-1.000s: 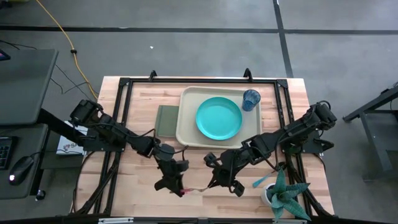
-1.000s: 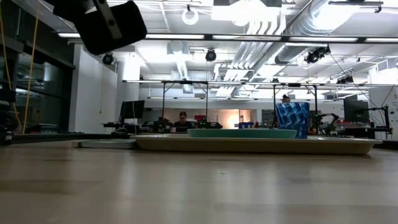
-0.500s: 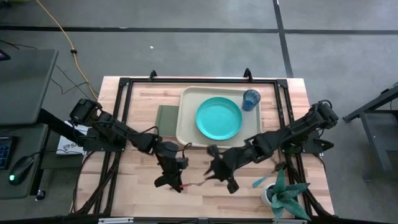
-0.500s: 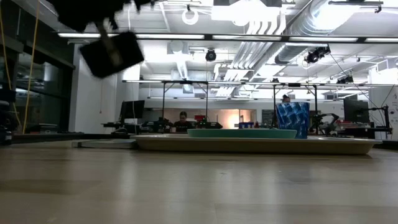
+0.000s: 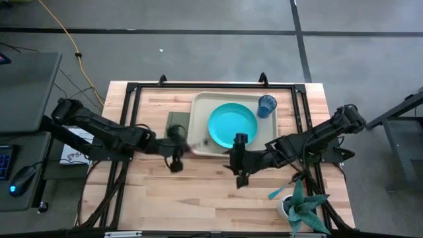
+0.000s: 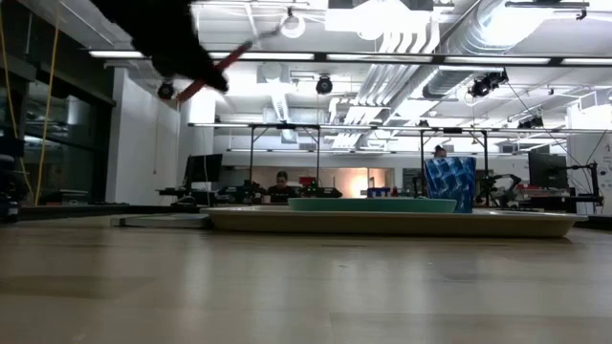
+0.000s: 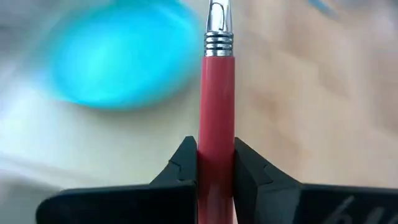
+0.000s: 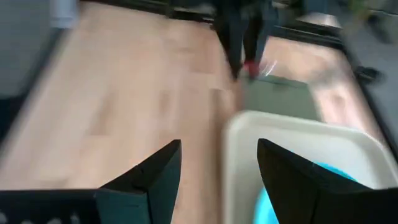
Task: Pick and place plate/cup/fork/spoon on tray
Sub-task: Put the pink fork on the gray table tray to the left of the light blue plate
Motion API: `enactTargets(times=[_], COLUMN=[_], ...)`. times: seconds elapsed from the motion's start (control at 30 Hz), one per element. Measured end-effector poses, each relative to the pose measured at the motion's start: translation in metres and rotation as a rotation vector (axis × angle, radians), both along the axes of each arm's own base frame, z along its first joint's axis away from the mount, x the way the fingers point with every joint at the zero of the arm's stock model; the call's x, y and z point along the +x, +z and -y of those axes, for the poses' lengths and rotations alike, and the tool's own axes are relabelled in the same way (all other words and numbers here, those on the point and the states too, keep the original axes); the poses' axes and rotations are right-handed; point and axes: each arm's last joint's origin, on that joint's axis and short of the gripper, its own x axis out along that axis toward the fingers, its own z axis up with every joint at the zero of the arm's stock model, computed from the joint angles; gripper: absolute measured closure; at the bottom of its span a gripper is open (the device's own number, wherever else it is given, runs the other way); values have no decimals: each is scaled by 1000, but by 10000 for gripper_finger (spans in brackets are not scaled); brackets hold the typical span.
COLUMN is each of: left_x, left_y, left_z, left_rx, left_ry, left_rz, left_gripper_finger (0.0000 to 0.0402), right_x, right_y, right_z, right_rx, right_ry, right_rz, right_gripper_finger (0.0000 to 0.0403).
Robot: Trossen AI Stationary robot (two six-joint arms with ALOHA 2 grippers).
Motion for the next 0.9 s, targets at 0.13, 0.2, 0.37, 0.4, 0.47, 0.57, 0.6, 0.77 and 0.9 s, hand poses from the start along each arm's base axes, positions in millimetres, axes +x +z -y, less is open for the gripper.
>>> enactTargets(times=[0.13,0.2,0.37,0.4,0.47,0.57,0.6,0.77,0.9], left_x=[-8,-6,9,13,19,29,33,49,52], left_y=[12,10,-14,-20,-31,-42,-45,-56,-59], left_z=[1,2,2,2,1,-1,-2,-7,-7], left_rx=[268,374,506,510,539,542,529,531,510], left_ry=[274,378,575,601,650,709,721,713,683], left_rz=[147,176,225,237,246,279,296,302,304], left_gripper_finger=[382,382,382,382,382,382,382,376,380], right_x=[6,13,24,24,23,24,26,40,49], right_y=[-29,-35,-36,-35,-36,-37,-38,-47,-52], right_z=[15,23,45,50,60,74,78,91,95], right_rx=[-55,-36,87,90,83,72,69,46,-12], right_ry=[-180,-227,-241,-252,-281,-310,-316,-319,-335], right_rz=[78,191,572,631,702,749,752,721,696], right_gripper_finger=[199,199,199,199,199,199,199,199,199])
